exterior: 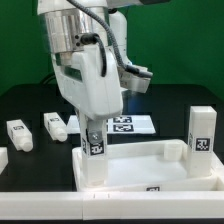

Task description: Assemble desk

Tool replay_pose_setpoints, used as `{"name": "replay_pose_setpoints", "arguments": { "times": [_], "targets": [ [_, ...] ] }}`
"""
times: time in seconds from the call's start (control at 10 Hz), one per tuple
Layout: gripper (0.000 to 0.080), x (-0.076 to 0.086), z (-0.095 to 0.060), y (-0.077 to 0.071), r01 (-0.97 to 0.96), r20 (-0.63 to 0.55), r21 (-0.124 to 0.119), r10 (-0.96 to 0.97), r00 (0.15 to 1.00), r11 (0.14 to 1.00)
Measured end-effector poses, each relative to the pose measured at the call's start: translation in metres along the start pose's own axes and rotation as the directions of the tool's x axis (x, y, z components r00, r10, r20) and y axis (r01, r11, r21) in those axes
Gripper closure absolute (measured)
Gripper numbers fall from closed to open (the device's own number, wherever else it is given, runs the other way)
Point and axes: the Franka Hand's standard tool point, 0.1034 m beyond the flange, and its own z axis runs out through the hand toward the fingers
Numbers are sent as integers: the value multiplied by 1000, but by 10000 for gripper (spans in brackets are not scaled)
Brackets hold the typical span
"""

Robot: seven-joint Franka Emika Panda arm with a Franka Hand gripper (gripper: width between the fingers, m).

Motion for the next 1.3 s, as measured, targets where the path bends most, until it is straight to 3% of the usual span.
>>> {"name": "replay_pose_setpoints", "arguments": {
  "times": [0.1, 0.3, 0.6, 0.7, 0.8, 0.9, 1.0, 1.1, 1.2, 1.3],
  "targets": [
    [430, -1, -1, 0, 42, -3, 1, -42, 999, 999],
    [196, -2, -6, 4, 432, -17, 9, -432, 902, 902],
    [152, -1, -6, 6, 635, -19, -5, -635, 772, 773],
    [152, 0, -7, 5, 734, -23, -16, -734, 678, 679],
    [150, -1, -8, 4, 866, -36, -38, -867, 497, 498],
    [150, -9, -5, 9, 949, -13, -38, -950, 311, 312],
    [150, -8, -6, 13, 977, 29, -14, -976, 215, 215],
    [150, -5, -7, 12, 969, 24, -16, -969, 246, 245],
    [277, -6, -6, 12, 963, 26, -17, -963, 270, 269],
    [277, -6, -6, 12, 954, 25, -17, -954, 300, 299]
  ]
}}
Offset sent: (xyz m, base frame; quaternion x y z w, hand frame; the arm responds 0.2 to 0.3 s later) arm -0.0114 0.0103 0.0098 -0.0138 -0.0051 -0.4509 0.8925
